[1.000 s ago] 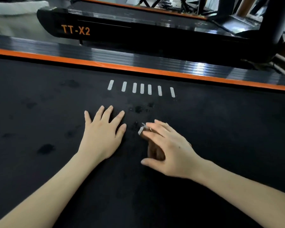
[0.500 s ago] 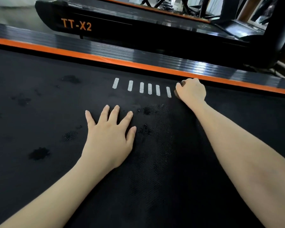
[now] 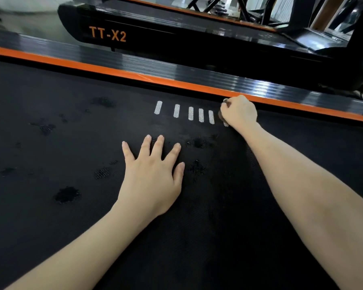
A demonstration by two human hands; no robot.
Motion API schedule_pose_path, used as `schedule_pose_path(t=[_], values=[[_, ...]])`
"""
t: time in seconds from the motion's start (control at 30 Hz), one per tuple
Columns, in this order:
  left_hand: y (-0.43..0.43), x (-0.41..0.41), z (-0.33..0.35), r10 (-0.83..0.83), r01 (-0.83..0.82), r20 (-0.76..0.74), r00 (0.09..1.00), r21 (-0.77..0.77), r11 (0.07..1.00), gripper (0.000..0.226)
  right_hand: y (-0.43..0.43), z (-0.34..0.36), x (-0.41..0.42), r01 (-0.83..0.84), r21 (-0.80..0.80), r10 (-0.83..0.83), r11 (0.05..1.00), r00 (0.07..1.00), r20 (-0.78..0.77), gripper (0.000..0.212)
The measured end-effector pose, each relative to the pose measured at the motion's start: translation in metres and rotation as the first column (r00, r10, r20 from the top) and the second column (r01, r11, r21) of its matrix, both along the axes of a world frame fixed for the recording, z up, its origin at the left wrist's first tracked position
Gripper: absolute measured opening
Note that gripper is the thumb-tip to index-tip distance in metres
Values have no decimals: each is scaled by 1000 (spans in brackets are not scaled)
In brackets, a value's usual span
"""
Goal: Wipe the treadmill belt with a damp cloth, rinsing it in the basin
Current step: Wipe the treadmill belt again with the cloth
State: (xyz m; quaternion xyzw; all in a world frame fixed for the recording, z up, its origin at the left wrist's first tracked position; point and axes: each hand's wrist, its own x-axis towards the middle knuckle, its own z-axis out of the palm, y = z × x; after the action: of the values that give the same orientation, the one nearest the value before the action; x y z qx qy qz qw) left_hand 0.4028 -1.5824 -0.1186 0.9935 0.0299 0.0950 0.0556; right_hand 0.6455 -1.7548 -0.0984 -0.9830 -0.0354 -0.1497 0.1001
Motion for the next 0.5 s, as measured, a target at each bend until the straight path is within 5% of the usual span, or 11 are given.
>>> schedule_pose_path(t=[0.13, 0.5], values=[[-3, 1, 2, 10, -10, -21, 1000, 14, 1000, 73, 16, 0, -22, -10, 45, 11, 999, 1000, -12, 37], [0, -3, 1, 23, -24, -65, 998, -19, 1000, 52, -4, -8, -229, -537, 83, 528, 839, 842, 110, 39]])
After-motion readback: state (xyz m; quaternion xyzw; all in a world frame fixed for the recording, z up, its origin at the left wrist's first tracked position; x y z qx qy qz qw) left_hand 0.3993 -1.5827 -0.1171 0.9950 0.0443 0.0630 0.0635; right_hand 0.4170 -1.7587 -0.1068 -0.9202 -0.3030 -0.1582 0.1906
